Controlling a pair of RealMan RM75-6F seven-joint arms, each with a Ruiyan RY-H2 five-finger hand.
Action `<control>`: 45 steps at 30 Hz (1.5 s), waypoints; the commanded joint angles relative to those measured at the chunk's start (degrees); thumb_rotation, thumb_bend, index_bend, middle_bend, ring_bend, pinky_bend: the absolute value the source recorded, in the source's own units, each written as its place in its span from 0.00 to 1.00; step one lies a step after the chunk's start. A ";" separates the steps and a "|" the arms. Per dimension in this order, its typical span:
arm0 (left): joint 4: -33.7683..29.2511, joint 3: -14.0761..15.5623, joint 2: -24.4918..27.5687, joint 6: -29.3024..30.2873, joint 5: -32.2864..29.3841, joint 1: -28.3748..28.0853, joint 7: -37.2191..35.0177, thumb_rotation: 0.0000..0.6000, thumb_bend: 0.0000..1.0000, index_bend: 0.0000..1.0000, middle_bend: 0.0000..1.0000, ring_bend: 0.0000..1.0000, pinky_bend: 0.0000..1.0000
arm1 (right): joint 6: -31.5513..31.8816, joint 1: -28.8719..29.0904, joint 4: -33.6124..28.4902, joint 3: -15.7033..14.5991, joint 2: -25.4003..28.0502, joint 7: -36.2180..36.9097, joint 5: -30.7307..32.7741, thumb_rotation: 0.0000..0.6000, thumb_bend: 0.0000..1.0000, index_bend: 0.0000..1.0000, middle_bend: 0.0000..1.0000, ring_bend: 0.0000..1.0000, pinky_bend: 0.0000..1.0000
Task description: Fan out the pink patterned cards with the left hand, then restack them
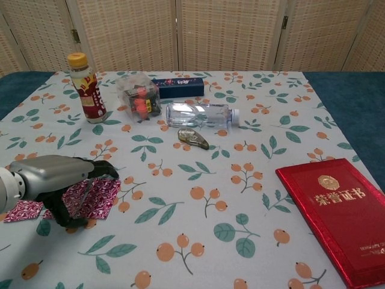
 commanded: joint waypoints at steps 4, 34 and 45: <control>0.36 0.18 -0.47 0.59 0.13 -0.02 -0.14 1.00 0.33 0.15 0.00 0.00 0.00 | -0.12 0.06 0.00 0.01 0.03 -0.01 0.07 1.00 0.27 0.14 0.00 0.00 0.00; -4.53 -1.28 6.37 6.12 6.99 3.38 -6.70 1.00 0.34 0.26 0.00 0.00 0.00 | 0.54 0.18 0.09 0.13 0.34 0.45 -0.67 1.00 0.27 0.14 0.00 0.00 0.00; -1.43 2.26 12.15 7.25 11.83 9.39 -14.05 1.00 0.34 0.25 0.00 0.00 0.00 | 0.40 0.66 -0.47 0.15 0.31 -0.13 -1.17 1.00 0.27 0.14 0.00 0.00 0.00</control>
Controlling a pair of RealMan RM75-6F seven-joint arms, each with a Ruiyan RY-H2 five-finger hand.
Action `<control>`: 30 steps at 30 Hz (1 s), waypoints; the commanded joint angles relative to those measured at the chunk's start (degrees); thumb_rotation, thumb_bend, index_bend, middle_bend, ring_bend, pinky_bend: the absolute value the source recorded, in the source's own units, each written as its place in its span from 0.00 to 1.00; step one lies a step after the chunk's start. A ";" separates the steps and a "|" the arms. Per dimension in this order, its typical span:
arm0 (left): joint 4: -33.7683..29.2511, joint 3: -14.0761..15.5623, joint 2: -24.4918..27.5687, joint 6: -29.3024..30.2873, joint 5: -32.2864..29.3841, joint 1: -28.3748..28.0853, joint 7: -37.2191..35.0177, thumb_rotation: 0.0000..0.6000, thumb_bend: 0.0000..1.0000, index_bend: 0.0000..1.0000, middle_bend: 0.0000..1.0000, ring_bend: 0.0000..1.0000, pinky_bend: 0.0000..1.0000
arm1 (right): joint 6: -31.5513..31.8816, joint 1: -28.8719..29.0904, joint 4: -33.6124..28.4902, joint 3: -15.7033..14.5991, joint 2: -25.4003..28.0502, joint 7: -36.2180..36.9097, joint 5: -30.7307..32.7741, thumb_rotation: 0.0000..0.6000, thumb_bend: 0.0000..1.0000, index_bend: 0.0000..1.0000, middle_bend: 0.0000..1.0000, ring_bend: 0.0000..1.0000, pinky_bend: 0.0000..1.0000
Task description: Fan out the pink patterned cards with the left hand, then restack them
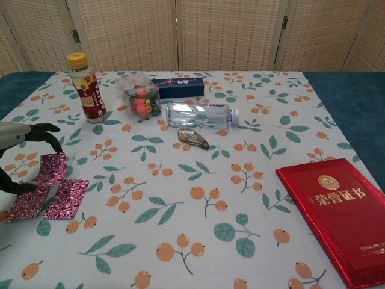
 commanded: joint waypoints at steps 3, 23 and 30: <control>1.84 2.28 0.99 -0.03 2.59 2.50 -1.75 1.00 0.34 0.24 0.00 0.00 0.00 | 0.05 0.16 -0.49 -0.03 0.07 -0.41 -0.29 1.00 0.27 0.14 0.00 0.00 0.00; 5.02 1.76 -1.48 -2.27 4.01 5.41 -1.80 1.00 0.34 0.22 0.00 0.00 0.00 | 0.32 -0.09 -1.08 -0.25 -0.12 -1.07 -0.01 1.00 0.27 0.14 0.00 0.00 0.00; 5.50 1.44 -1.71 -3.51 3.05 5.50 -0.82 1.00 0.34 0.20 0.00 0.00 0.00 | 0.31 -0.15 -1.08 -0.29 -0.11 -1.08 0.08 1.00 0.27 0.14 0.00 0.00 0.00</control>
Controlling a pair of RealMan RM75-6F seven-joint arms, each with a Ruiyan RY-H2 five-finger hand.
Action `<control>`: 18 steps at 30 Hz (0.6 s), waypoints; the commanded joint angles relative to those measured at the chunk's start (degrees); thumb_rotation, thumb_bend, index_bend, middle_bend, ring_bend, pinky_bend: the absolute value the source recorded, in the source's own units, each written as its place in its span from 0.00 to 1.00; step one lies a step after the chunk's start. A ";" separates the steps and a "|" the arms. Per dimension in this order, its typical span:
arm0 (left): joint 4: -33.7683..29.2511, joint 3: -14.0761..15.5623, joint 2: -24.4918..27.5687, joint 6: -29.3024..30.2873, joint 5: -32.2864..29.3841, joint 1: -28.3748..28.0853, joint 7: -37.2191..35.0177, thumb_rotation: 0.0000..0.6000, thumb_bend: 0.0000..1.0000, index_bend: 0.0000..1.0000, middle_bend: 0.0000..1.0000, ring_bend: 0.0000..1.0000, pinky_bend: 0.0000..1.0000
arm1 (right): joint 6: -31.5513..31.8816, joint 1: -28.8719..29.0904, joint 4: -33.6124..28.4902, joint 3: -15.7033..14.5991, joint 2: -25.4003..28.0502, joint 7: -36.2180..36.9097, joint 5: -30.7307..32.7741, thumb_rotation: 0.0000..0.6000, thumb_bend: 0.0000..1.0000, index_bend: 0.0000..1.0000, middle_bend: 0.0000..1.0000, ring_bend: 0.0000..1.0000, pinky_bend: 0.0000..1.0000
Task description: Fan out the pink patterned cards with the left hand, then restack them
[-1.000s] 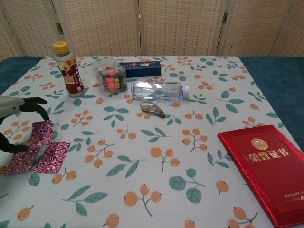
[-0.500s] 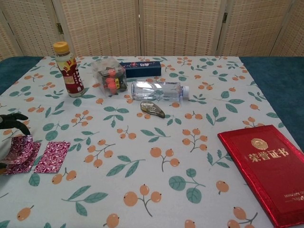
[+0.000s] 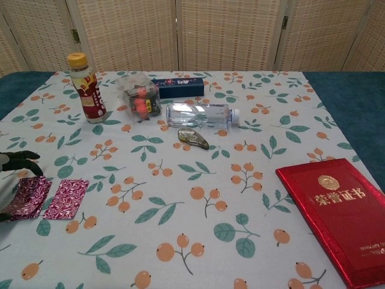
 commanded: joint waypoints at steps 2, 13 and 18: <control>0.31 -0.18 -0.08 -0.63 -0.37 0.01 0.29 1.00 0.34 0.19 0.00 0.00 0.00 | 0.04 0.03 -0.07 0.02 -0.02 -0.09 -0.05 1.00 0.27 0.14 0.00 0.00 0.00; 0.75 -0.87 -0.31 -2.10 -0.81 -0.15 0.57 1.00 0.34 0.17 0.00 0.00 0.00 | 0.21 -0.06 -0.64 0.04 0.13 -0.53 0.02 1.00 0.27 0.14 0.00 0.00 0.00; 0.76 -1.12 -0.20 -2.69 -1.36 -0.37 1.03 1.00 0.34 0.16 0.00 0.00 0.00 | 0.44 -0.28 -0.70 0.01 0.19 -0.52 0.12 1.00 0.27 0.14 0.00 0.00 0.00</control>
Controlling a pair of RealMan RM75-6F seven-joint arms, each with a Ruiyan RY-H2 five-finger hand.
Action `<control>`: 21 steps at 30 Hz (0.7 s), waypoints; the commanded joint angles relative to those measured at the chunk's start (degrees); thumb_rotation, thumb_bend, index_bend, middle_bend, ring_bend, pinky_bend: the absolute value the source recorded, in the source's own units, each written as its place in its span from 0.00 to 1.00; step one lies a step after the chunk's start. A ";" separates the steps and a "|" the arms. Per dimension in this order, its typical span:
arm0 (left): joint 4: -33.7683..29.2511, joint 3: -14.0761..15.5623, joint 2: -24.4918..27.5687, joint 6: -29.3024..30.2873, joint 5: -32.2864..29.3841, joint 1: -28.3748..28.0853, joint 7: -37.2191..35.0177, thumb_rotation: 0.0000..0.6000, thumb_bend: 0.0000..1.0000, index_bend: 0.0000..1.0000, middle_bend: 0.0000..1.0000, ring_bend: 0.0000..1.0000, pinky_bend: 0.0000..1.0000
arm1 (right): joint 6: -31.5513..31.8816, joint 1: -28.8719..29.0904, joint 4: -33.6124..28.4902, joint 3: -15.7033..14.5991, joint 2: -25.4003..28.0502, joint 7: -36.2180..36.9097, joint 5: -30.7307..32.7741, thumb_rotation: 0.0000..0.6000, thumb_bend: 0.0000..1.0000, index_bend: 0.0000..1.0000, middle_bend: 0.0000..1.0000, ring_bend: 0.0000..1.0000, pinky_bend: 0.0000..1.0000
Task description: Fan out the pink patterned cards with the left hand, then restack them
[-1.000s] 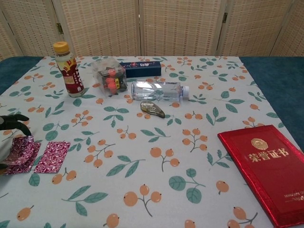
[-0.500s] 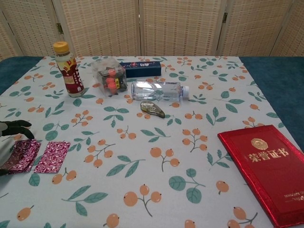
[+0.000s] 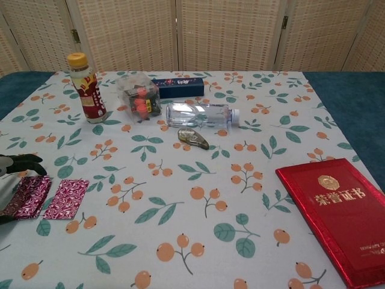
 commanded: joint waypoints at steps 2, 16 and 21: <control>-0.02 -0.13 0.04 -0.39 -0.36 -0.08 0.07 1.00 0.34 0.15 0.00 0.00 0.00 | 0.07 -0.10 0.02 -0.04 -0.03 0.04 0.03 1.00 0.27 0.14 0.00 0.00 0.00; -2.72 -0.43 0.94 -0.02 2.64 -0.08 -0.56 1.00 0.34 0.08 0.00 0.00 0.00 | 0.54 -0.62 0.45 -0.17 -0.11 0.56 0.11 1.00 0.27 0.14 0.00 0.00 0.00; -4.08 -0.72 0.29 -1.17 2.36 -1.50 1.78 1.00 0.34 0.10 0.00 0.00 0.00 | 0.60 -0.74 0.88 -0.25 -0.16 1.08 0.03 1.00 0.27 0.14 0.00 0.00 0.00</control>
